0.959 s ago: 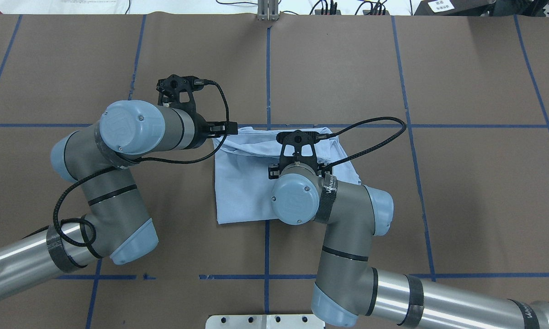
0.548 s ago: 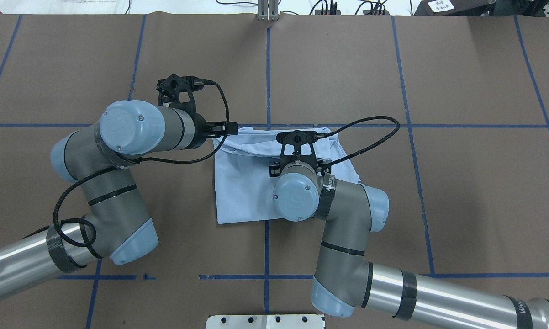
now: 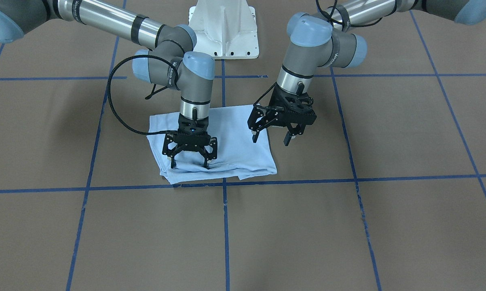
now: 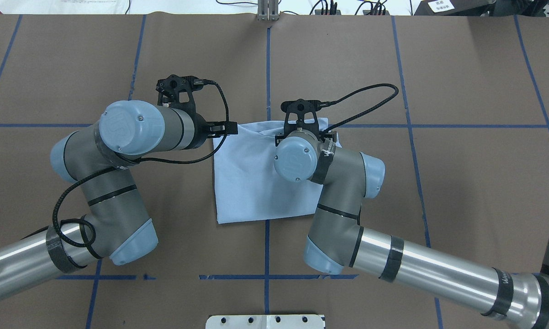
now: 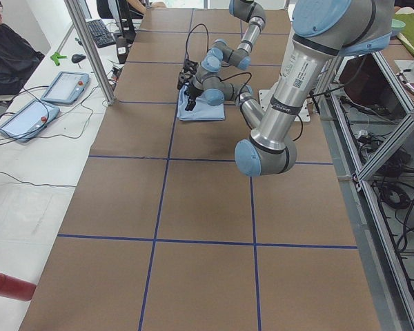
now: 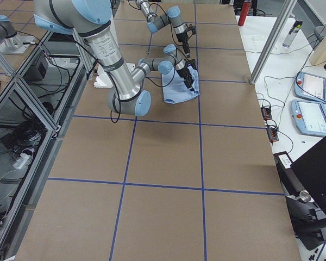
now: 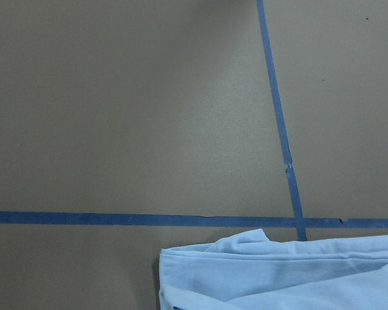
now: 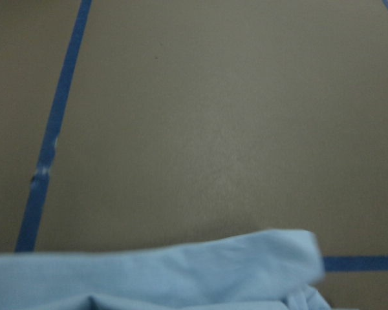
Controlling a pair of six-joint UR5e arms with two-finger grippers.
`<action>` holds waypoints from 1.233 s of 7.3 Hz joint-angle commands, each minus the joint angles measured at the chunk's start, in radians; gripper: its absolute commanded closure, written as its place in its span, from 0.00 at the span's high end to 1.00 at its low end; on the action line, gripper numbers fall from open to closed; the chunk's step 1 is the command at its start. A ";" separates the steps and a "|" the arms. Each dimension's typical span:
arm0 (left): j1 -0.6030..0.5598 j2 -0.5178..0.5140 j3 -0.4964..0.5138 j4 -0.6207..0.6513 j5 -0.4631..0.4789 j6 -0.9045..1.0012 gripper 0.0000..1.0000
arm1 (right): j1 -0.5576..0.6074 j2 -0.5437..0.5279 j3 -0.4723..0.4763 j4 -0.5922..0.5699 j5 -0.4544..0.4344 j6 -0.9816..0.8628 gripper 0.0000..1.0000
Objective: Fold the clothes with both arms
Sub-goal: 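Lower the folded edge onto the far edge and open both grippers, then raise the right gripper away from the shirt while the left gripper lifts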
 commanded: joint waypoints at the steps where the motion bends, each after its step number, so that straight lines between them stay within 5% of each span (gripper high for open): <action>1: 0.000 0.003 -0.008 0.001 0.000 -0.001 1.00 | 0.101 0.069 -0.100 0.001 0.045 -0.045 1.00; 5: 0.021 -0.030 0.085 0.001 0.005 -0.077 1.00 | 0.262 0.123 -0.079 0.007 0.374 -0.108 1.00; 9: 0.053 -0.110 0.189 0.010 0.029 -0.098 1.00 | 0.266 0.060 0.004 0.010 0.416 -0.124 1.00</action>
